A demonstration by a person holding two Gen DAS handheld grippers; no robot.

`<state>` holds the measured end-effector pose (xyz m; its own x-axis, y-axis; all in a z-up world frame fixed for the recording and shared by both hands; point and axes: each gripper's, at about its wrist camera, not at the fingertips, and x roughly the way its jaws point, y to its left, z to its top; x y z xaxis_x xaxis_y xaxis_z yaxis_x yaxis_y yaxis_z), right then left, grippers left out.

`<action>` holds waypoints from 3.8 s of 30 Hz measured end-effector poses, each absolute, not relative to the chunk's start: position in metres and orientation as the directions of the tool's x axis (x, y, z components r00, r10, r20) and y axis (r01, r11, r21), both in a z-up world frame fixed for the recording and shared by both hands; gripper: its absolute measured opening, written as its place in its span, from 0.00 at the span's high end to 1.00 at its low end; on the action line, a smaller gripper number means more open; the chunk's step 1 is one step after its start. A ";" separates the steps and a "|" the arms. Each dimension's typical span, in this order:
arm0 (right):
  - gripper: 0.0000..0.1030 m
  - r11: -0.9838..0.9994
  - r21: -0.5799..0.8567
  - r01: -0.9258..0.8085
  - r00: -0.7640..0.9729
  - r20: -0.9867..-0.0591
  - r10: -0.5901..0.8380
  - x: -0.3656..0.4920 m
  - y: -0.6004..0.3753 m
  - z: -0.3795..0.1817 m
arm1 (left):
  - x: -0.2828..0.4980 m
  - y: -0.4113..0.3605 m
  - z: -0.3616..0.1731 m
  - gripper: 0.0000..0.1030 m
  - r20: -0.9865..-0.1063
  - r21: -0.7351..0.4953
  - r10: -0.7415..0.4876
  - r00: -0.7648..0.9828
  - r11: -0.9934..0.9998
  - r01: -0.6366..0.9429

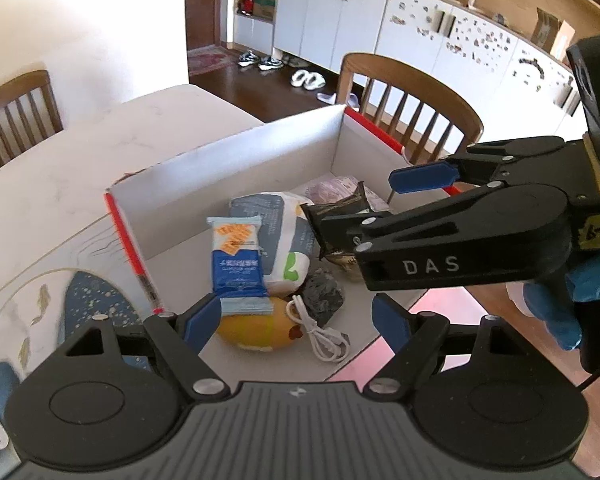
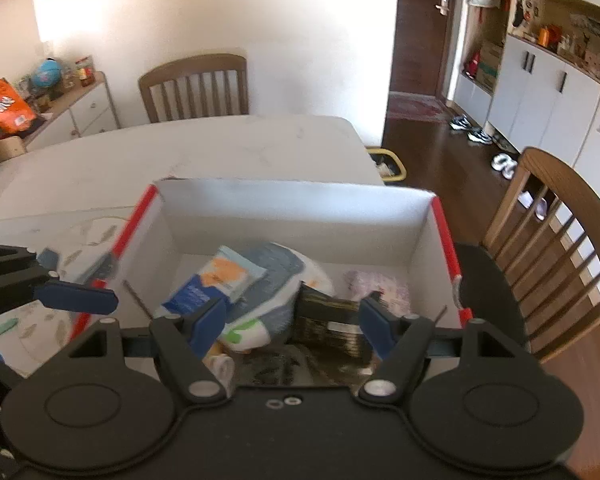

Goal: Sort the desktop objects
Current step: 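Withdraw both tools from the box back over the table, then grasp the white printed sachet with left tool while right tool grasps teal toothbrush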

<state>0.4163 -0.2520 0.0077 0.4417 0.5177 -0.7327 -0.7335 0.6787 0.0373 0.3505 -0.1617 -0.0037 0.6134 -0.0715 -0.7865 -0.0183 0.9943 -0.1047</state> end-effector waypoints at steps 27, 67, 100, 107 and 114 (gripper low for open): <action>0.28 0.660 0.024 -0.751 0.468 -0.686 0.557 0.311 -0.182 0.042 | 0.232 -0.065 0.027 0.20 -0.701 -0.114 -0.007 0.713 0.988 -0.102; 0.28 0.665 0.001 -0.747 0.452 -0.733 0.508 0.177 -0.054 0.002 | 0.117 0.118 -0.022 0.20 -0.711 -0.099 0.042 0.702 0.982 -0.159; 0.05 0.430 -0.121 -0.895 0.397 -0.655 0.643 0.115 0.003 -0.074 | 0.147 0.167 -0.111 0.00 -0.699 -0.097 -0.078 0.711 0.995 0.014; 0.05 0.415 -0.125 -0.901 0.384 -0.673 0.632 0.114 0.007 -0.099 | 0.154 0.173 -0.119 0.00 -0.683 -0.084 -0.081 0.726 0.996 0.032; 0.05 0.425 -0.106 -0.899 0.379 -0.673 0.634 0.126 0.014 -0.111 | 0.156 0.174 -0.121 0.00 -0.671 -0.059 -0.092 0.736 0.996 0.072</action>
